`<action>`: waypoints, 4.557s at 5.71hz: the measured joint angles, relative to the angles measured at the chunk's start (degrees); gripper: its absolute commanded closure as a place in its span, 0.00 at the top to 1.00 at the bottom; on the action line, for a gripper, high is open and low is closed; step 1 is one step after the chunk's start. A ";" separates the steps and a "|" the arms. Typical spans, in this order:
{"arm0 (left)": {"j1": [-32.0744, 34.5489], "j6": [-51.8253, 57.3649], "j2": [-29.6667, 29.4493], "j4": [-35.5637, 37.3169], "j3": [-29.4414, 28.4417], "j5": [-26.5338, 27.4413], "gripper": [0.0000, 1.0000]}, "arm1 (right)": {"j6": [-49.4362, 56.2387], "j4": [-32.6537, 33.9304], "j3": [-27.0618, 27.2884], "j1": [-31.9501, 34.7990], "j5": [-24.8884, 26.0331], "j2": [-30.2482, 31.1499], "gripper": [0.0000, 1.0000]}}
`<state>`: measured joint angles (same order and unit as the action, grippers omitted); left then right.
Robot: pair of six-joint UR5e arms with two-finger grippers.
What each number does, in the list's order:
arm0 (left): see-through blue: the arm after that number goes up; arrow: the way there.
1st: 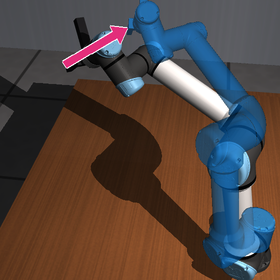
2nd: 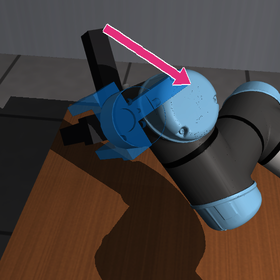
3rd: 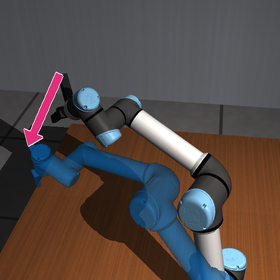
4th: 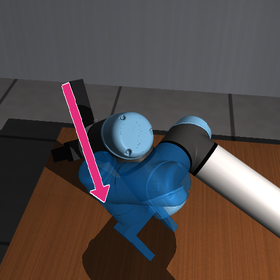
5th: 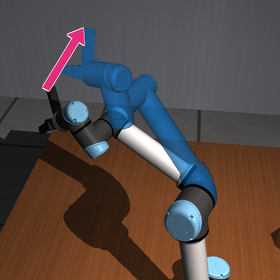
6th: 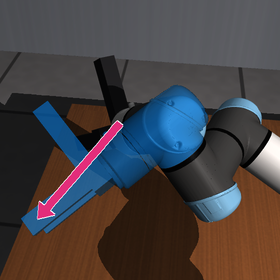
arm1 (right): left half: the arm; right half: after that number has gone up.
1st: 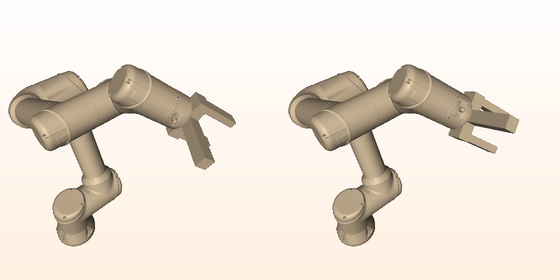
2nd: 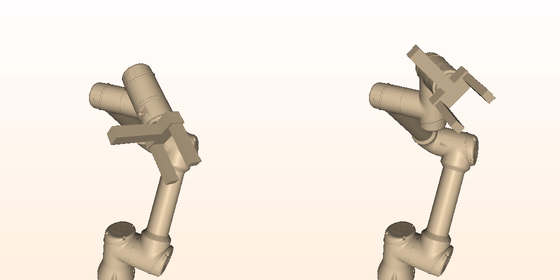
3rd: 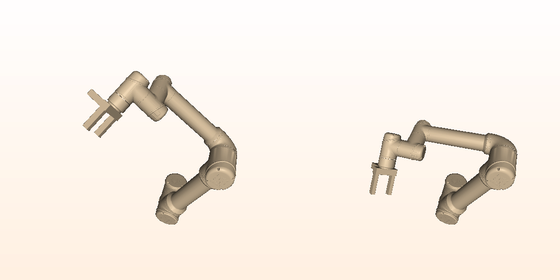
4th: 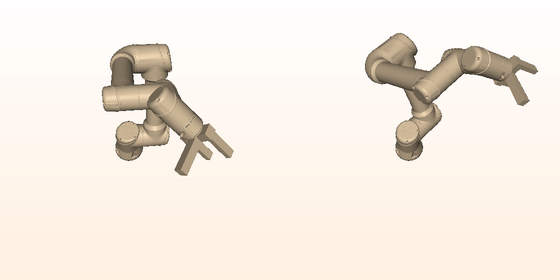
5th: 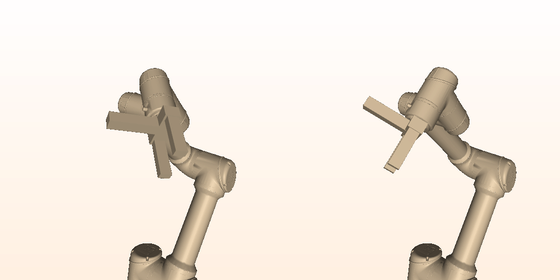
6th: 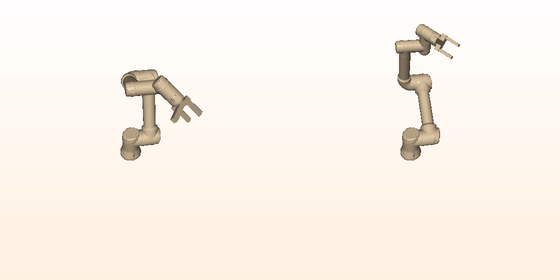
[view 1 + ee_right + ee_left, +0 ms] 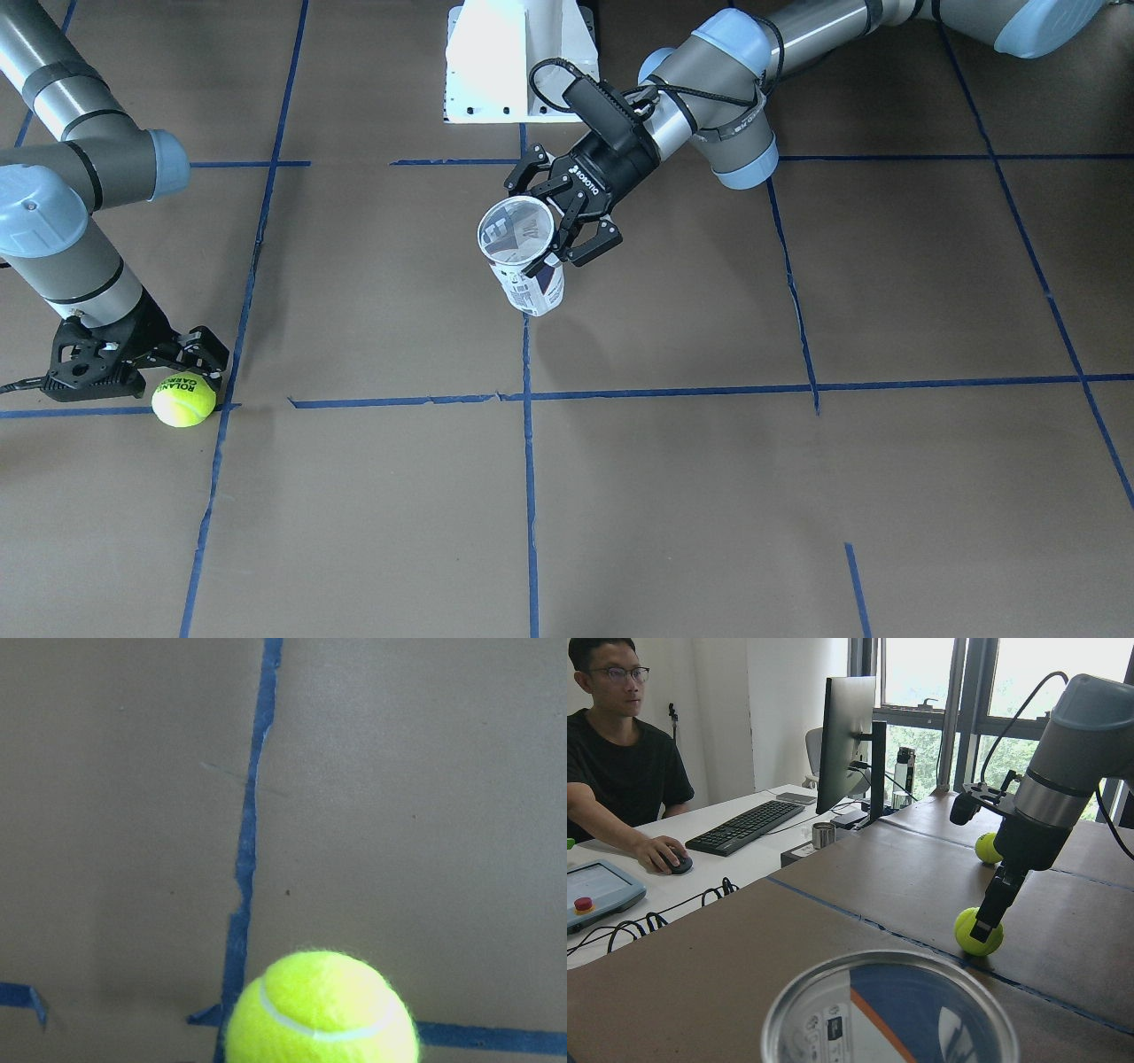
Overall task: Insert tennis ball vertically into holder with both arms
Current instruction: 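Hold the can with the left gripper while the right gripper grasps a tennis ball, then carry the tennis ball with the right gripper over the can's open top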
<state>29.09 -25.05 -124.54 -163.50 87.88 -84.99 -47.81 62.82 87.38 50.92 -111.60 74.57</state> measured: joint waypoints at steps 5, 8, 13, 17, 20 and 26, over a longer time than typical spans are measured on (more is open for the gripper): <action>0.00 -0.07 0.00 0.12 0.14 0.00 0.57 | 1.73 -0.88 -0.73 -0.72 3.71 -0.32 1.00; 0.02 -0.09 0.03 0.27 0.33 0.00 0.57 | 1.92 -1.31 -1.05 -1.70 4.22 -0.26 0.59; -0.52 -0.01 0.23 -0.37 -0.13 0.03 0.57 | -1.00 2.49 10.64 -0.41 1.61 -3.98 0.03; -4.79 -0.35 0.42 -8.82 -4.38 7.90 0.61 | -23.51 19.91 29.87 -4.59 -4.15 -17.83 0.12; -5.43 -0.27 0.83 -10.44 -5.47 9.21 0.68 | -34.00 23.02 28.60 -14.94 3.50 -26.47 0.12; -5.90 -0.20 2.67 -14.00 -5.50 9.44 0.77 | -34.23 26.97 23.51 -17.79 8.21 -29.20 0.20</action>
<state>23.19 -25.25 -121.87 -177.49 82.38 -75.55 -82.04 89.78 110.89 33.13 -103.39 45.37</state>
